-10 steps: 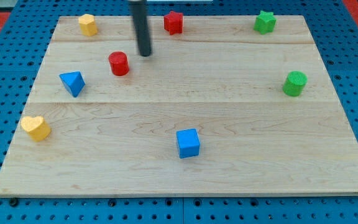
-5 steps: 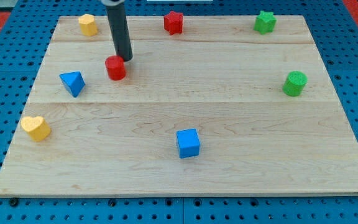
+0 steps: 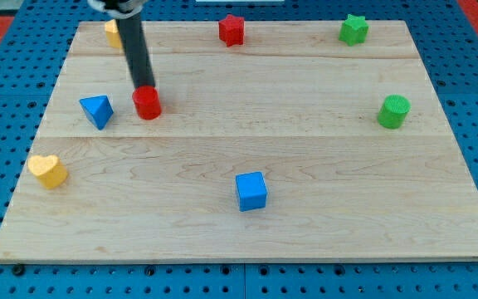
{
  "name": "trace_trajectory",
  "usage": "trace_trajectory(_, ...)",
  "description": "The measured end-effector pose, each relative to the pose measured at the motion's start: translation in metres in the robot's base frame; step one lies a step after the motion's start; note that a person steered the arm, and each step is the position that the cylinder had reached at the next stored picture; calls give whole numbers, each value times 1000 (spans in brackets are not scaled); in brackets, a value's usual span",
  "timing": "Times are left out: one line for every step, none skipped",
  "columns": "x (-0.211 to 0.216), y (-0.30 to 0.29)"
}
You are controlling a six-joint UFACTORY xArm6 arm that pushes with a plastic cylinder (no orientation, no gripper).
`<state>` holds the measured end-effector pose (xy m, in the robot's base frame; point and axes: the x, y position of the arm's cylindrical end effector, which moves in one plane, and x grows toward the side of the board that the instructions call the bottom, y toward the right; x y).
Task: Move the red circle to the vertical bottom of the green circle
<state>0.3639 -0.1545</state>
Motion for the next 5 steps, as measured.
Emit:
trace_trajectory(28, 25)
trace_trajectory(63, 29)
trace_trajectory(75, -11)
trace_trajectory(93, 9)
trace_trajectory(93, 139)
